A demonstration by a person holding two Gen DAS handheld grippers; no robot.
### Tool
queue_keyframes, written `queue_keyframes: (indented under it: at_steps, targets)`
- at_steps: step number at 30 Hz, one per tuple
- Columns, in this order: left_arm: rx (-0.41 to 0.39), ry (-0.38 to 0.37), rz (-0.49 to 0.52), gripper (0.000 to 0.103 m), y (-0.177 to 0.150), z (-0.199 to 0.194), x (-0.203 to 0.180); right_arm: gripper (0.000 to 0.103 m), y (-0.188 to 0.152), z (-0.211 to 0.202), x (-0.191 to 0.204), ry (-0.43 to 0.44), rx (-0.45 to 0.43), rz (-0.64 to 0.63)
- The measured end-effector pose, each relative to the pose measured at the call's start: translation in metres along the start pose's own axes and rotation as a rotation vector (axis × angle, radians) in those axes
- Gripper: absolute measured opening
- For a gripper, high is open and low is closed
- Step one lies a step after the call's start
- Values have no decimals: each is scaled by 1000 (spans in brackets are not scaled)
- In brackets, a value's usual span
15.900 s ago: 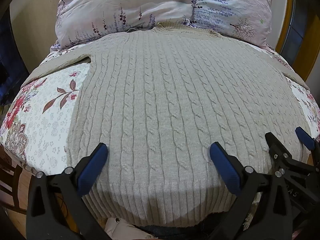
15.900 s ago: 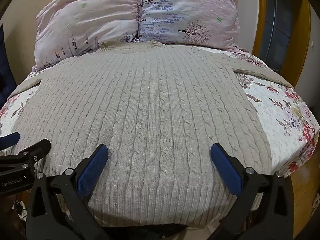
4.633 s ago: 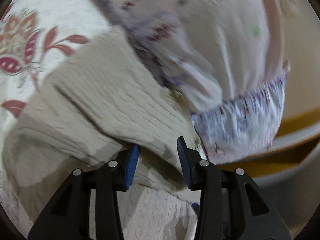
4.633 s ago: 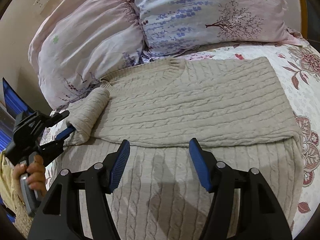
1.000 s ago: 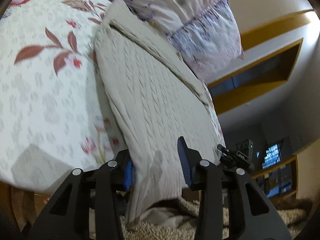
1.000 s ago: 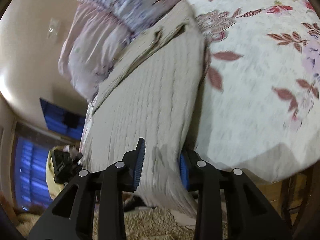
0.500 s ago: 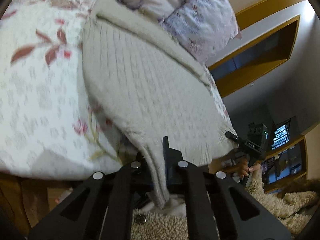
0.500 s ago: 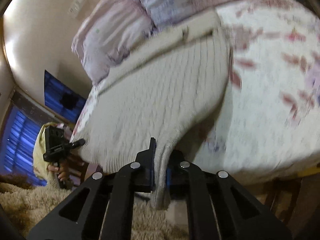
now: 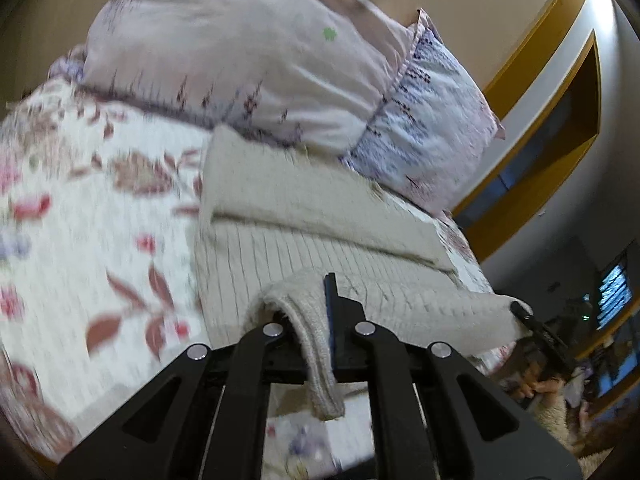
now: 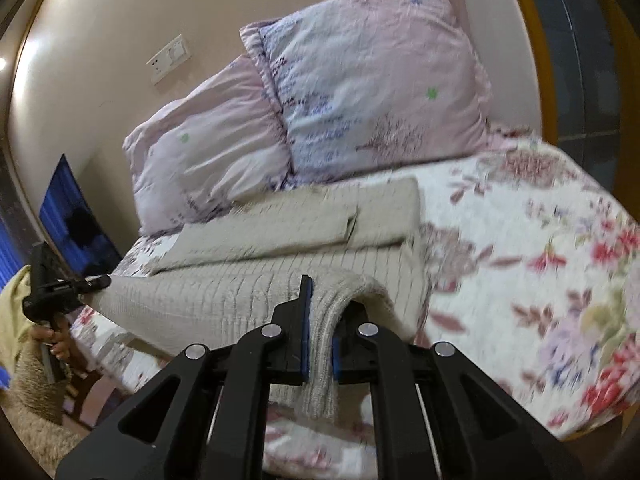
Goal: Fold small clothes
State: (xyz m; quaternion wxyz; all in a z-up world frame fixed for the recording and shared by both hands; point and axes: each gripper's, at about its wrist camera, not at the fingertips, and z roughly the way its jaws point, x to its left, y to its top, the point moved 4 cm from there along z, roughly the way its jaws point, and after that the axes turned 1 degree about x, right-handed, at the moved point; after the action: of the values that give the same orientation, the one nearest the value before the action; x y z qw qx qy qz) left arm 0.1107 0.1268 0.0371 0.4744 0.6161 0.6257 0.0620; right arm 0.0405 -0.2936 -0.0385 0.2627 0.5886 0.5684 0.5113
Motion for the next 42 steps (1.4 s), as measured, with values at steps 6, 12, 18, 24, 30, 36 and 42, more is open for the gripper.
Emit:
queue_keyframes:
  at_steps: [6, 12, 18, 24, 30, 36, 42]
  targets:
    - [-52, 33, 6, 6, 50, 21, -3, 8, 41, 28, 3, -62, -54, -37]
    - [-81, 60, -4, 6, 100, 53, -1, 8, 79, 66, -6, -72, -72, -7]
    - [-44, 73, -91, 6, 127, 101, 26, 8, 98, 130, -28, -87, -13, 64]
    - [59, 75, -254, 6, 117, 153, 70, 8, 77, 196, -70, -86, 173, 237]
    - [81, -1, -334, 7, 118, 165, 79, 8, 76, 205, -88, 20, 219, 394]
    - [58, -41, -425, 40, 132, 178, 85, 52, 92, 225, -105, 151, 214, 645]
    - [26, -41, -445, 55, 141, 176, 84, 62, 101, 233, -96, 132, 191, 614]
